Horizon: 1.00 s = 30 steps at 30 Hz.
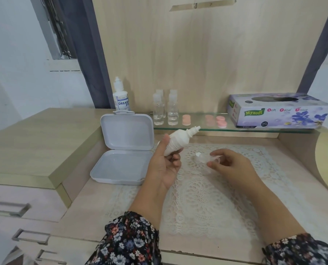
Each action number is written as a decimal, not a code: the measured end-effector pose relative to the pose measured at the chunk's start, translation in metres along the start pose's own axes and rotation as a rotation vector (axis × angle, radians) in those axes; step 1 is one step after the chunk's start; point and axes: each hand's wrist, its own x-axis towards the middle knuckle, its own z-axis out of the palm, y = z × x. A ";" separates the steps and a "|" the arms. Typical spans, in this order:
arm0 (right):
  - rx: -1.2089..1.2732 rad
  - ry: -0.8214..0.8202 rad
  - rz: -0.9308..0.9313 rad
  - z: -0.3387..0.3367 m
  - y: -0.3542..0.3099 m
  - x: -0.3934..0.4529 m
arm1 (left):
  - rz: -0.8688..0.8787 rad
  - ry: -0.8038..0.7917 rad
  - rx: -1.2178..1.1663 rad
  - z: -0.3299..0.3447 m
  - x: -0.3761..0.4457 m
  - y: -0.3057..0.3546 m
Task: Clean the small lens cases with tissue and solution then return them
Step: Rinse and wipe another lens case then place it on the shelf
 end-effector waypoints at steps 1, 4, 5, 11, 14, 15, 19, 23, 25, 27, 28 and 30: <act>0.061 0.007 0.013 0.001 -0.001 0.000 | -0.002 -0.003 -0.021 0.000 0.001 0.001; 0.151 0.005 0.034 0.005 0.000 0.004 | -0.020 -0.033 -0.081 0.000 0.003 0.003; 0.181 0.005 0.044 0.006 0.001 0.006 | -0.028 -0.031 -0.091 0.000 0.004 0.003; 0.336 0.029 0.050 0.006 0.002 0.016 | 0.039 0.027 -0.102 0.006 0.013 0.001; 0.374 0.024 0.043 0.008 0.002 0.019 | 0.088 0.036 -0.125 0.007 0.015 0.002; 0.375 0.018 0.042 0.009 0.002 0.020 | 0.092 0.028 -0.143 0.007 0.015 0.002; 0.375 -0.001 0.032 0.010 0.002 0.019 | 0.077 -0.003 -0.154 0.009 0.014 0.000; 0.365 0.003 0.028 0.011 0.003 0.020 | 0.041 -0.032 -0.099 0.010 0.013 0.000; 0.370 0.003 0.032 0.011 0.003 0.020 | 0.057 -0.052 -0.046 0.011 0.013 -0.001; 0.364 -0.002 0.033 0.011 0.002 0.020 | 0.089 -0.052 0.017 0.011 0.014 -0.002; 0.361 -0.003 0.034 0.011 0.002 0.019 | 0.105 -0.046 0.043 0.010 0.015 -0.002; 0.363 -0.002 0.035 0.011 0.002 0.020 | 0.131 -0.033 0.077 0.010 0.017 -0.003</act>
